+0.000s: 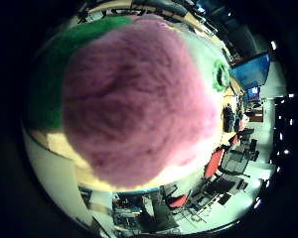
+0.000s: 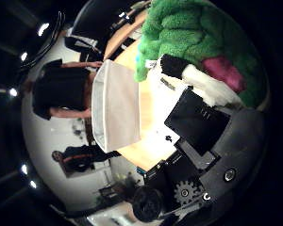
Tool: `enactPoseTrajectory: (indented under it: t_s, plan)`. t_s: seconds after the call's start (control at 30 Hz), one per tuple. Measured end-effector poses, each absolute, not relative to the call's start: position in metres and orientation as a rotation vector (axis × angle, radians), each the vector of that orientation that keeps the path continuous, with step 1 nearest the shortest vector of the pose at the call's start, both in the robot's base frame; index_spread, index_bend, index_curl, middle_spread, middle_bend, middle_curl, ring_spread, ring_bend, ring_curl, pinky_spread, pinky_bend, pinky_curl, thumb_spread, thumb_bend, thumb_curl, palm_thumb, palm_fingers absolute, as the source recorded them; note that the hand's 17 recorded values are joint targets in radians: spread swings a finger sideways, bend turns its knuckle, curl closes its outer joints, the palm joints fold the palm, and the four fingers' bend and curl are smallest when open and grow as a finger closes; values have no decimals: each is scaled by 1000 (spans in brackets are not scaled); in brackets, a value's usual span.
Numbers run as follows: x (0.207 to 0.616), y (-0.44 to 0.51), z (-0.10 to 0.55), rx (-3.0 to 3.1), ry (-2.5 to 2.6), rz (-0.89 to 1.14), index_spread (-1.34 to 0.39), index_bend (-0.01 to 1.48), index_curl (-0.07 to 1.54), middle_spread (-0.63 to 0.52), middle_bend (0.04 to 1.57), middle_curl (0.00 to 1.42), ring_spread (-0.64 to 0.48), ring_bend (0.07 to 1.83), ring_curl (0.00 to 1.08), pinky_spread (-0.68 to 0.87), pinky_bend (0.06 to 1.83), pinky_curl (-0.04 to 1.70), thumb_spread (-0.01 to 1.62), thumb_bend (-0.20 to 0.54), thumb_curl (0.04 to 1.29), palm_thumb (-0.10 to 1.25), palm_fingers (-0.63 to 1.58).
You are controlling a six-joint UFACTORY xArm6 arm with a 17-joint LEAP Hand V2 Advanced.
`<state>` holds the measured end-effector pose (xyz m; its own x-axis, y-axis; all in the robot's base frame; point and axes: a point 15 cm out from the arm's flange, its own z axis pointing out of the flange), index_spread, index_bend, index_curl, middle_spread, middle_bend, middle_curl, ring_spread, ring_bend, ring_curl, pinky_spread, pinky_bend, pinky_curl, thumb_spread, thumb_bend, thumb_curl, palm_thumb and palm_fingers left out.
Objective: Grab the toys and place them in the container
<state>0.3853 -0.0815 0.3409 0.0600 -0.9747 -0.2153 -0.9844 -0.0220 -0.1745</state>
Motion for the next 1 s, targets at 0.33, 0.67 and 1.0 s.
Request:
enactPoseTrajectory:
  t_s: [0.33,0.67,1.0]
  plan:
    - [392,0,434,-2132,1747,-83,-579,468,599,-404,961,549,-335,1196,459,-577,1080,380,967,-19,332,983,1233]
    - [371,92,475,-2198,1555,-101,-592,459,623,-403,969,540,-335,1192,459,-585,1057,388,958,-20,332,978,1230]
    - [345,162,475,-2297,1401,-38,-598,449,640,-402,972,534,-336,1186,458,-591,1042,394,954,-20,329,973,1227]
